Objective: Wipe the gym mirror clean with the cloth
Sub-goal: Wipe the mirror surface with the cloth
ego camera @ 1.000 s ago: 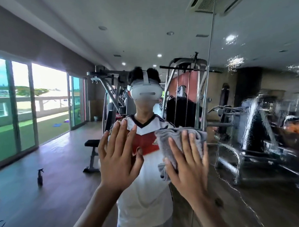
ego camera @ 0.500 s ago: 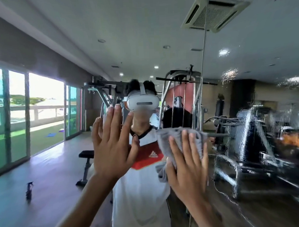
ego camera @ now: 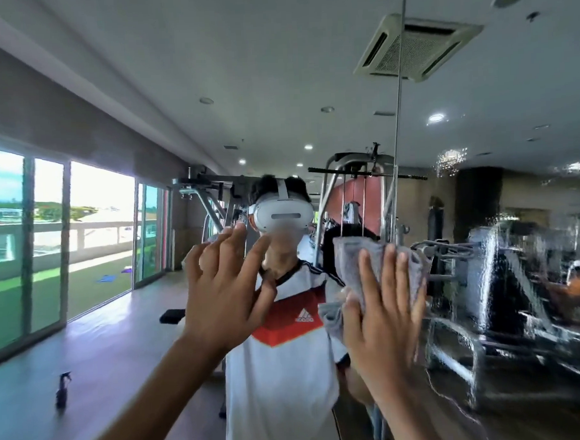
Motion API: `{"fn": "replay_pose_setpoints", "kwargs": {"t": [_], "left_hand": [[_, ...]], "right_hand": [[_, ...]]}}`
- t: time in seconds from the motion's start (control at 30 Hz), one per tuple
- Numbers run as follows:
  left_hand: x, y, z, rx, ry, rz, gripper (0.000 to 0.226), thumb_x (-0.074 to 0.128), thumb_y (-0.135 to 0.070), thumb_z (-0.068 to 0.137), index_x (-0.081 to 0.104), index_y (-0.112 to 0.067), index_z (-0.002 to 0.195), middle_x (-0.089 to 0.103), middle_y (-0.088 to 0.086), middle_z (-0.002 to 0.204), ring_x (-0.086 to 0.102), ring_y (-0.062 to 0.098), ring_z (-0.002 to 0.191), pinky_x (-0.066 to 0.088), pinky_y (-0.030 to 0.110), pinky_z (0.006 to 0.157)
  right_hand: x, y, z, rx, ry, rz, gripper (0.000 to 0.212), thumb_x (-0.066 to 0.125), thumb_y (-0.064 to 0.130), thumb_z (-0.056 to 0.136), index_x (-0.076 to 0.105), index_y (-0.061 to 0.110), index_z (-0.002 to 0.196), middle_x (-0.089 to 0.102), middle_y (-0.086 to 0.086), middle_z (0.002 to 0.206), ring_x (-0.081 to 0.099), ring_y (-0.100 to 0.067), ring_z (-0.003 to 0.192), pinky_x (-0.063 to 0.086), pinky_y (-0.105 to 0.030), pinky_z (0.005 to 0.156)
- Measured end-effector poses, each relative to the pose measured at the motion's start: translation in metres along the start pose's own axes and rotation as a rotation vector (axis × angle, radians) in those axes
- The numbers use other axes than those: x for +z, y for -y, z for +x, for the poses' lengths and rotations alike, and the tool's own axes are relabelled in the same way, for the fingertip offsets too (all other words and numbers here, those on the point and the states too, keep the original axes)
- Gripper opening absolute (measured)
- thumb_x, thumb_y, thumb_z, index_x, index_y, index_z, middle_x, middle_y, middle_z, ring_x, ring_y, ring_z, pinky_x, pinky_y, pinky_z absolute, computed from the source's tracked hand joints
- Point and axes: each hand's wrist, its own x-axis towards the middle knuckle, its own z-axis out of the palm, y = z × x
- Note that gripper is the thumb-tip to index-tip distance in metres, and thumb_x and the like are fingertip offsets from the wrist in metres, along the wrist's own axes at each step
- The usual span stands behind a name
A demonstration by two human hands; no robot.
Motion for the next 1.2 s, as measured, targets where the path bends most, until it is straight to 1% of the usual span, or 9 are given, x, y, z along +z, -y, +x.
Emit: {"fn": "replay_pose_setpoints", "kwargs": {"t": [0.1,0.2,0.33,0.43,0.6,0.8,0.93,1.07,1.2], "left_hand": [[-0.001,0.009,0.033,-0.015,0.003,-0.020,0.052,0.044,-0.037,0.090,0.064,-0.011,0.130,0.058,0.021,0.128,0.047,0.034,0.113,0.031,0.048,0.097],[0.005,0.015,0.046,-0.049,-0.014,0.003,0.058,0.035,-0.041,0.098,0.052,-0.011,0.145,0.043,0.022,0.152,0.038,0.036,0.142,0.025,0.052,0.112],[0.011,0.018,0.043,-0.014,0.019,0.039,0.060,0.029,-0.043,0.101,0.037,-0.016,0.155,0.023,0.017,0.164,0.019,0.031,0.153,0.014,0.053,0.121],[0.013,0.015,0.042,-0.028,0.054,0.037,0.062,0.028,-0.042,0.100,0.033,-0.017,0.157,0.019,0.017,0.165,0.015,0.030,0.154,0.015,0.056,0.121],[0.013,0.016,0.040,-0.022,0.070,0.028,0.061,0.027,-0.041,0.101,0.030,-0.017,0.158,0.018,0.016,0.166,0.013,0.029,0.155,0.015,0.056,0.122],[0.013,0.019,0.038,-0.008,0.053,0.004,0.060,0.028,-0.042,0.103,0.030,-0.018,0.158,0.018,0.014,0.166,0.016,0.029,0.154,0.019,0.057,0.121],[0.013,0.016,0.036,-0.013,0.065,-0.003,0.060,0.016,-0.043,0.105,0.031,-0.016,0.157,0.019,0.016,0.165,0.017,0.032,0.154,0.019,0.059,0.120],[0.013,0.018,0.035,-0.016,0.054,-0.019,0.060,0.021,-0.043,0.104,0.031,-0.017,0.157,0.020,0.015,0.166,0.016,0.030,0.154,0.019,0.058,0.120],[0.013,0.020,0.037,-0.003,-0.005,-0.044,0.059,0.034,-0.040,0.101,0.035,-0.018,0.156,0.024,0.014,0.164,0.020,0.029,0.153,0.021,0.057,0.120]], "right_hand": [[0.001,0.031,0.081,0.166,-0.082,0.032,0.061,0.033,0.035,0.097,0.030,0.017,0.155,0.021,-0.012,0.163,0.014,-0.026,0.152,0.006,-0.053,0.122],[0.004,0.059,0.091,-0.040,-0.052,0.004,0.061,0.037,0.036,0.097,0.031,0.018,0.155,0.021,-0.012,0.163,0.015,-0.025,0.153,0.011,-0.055,0.122],[0.003,0.028,0.037,-0.330,0.034,-0.052,0.060,0.038,0.035,0.098,0.029,0.021,0.155,0.023,-0.009,0.163,0.014,-0.020,0.153,0.015,-0.055,0.121],[0.002,-0.001,0.044,-0.180,0.005,-0.037,0.055,0.016,0.042,0.105,0.022,0.020,0.155,0.021,-0.010,0.163,0.012,-0.024,0.153,0.009,-0.052,0.122],[0.005,0.034,0.106,0.067,-0.104,0.014,0.060,0.032,0.037,0.099,0.029,0.017,0.155,0.020,-0.012,0.163,0.013,-0.024,0.152,0.007,-0.051,0.122],[0.003,0.018,0.033,-0.335,0.041,-0.048,0.058,0.034,0.040,0.100,0.032,0.018,0.154,0.024,-0.010,0.163,0.017,-0.023,0.152,0.015,-0.055,0.121],[0.002,-0.010,0.057,-0.132,-0.010,-0.036,0.057,0.024,0.042,0.103,0.025,0.019,0.155,0.018,-0.008,0.164,0.013,-0.024,0.153,0.006,-0.050,0.123],[0.004,0.024,0.114,0.063,-0.073,-0.018,0.061,0.025,0.044,0.102,0.027,0.017,0.156,0.017,-0.011,0.164,0.013,-0.026,0.152,0.007,-0.053,0.122],[0.005,0.039,0.077,-0.326,0.013,-0.043,0.060,0.032,0.042,0.102,0.027,0.018,0.156,0.018,-0.009,0.164,0.012,-0.023,0.153,0.009,-0.052,0.123]]}}
